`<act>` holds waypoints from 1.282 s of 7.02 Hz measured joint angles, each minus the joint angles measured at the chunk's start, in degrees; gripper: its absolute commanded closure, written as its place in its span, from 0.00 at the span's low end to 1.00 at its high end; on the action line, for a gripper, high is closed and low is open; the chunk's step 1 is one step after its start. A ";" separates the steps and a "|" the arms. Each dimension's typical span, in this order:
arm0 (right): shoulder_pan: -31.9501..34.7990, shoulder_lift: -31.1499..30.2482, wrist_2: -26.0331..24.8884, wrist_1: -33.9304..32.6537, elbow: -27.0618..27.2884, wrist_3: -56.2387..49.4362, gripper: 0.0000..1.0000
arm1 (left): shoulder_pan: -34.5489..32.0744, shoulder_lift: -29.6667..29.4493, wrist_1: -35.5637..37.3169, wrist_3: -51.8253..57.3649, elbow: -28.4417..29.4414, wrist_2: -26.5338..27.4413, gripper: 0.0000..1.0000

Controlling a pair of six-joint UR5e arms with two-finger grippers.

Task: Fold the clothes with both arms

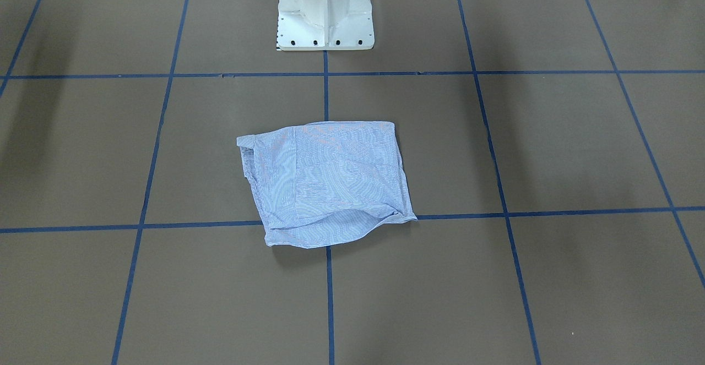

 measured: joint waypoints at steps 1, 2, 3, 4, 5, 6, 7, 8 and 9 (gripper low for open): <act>0.01 0.02 0.00 0.00 0.00 0.05 0.00 | 0.01 0.12 0.00 -0.02 0.11 -0.08 0.00; 0.02 0.02 0.02 0.00 0.00 0.12 0.00 | 0.02 0.16 0.00 -0.03 0.32 -0.17 0.00; 0.03 0.02 0.15 0.00 0.00 0.16 0.00 | 0.02 0.21 0.02 -0.03 0.52 -0.22 0.00; 0.04 0.03 0.38 0.00 0.00 0.16 0.00 | 0.02 0.25 0.05 -0.03 0.64 -0.23 0.00; 0.03 0.05 0.54 0.02 0.02 0.13 0.00 | 0.01 0.27 0.07 -0.04 0.67 -0.26 0.00; 0.01 0.08 0.64 0.14 0.06 0.09 0.00 | 0.00 0.28 0.08 -0.03 0.70 -0.30 0.00; 0.00 0.08 0.70 0.65 0.03 0.08 0.00 | 0.00 0.28 0.08 -0.04 0.71 -0.34 0.00; 0.00 0.06 0.75 1.41 -0.10 0.13 0.00 | 0.00 0.28 0.09 -0.04 0.71 -0.38 0.00; 0.00 0.01 0.78 1.80 -0.22 0.17 0.00 | 0.00 0.29 0.09 -0.03 0.71 -0.41 0.00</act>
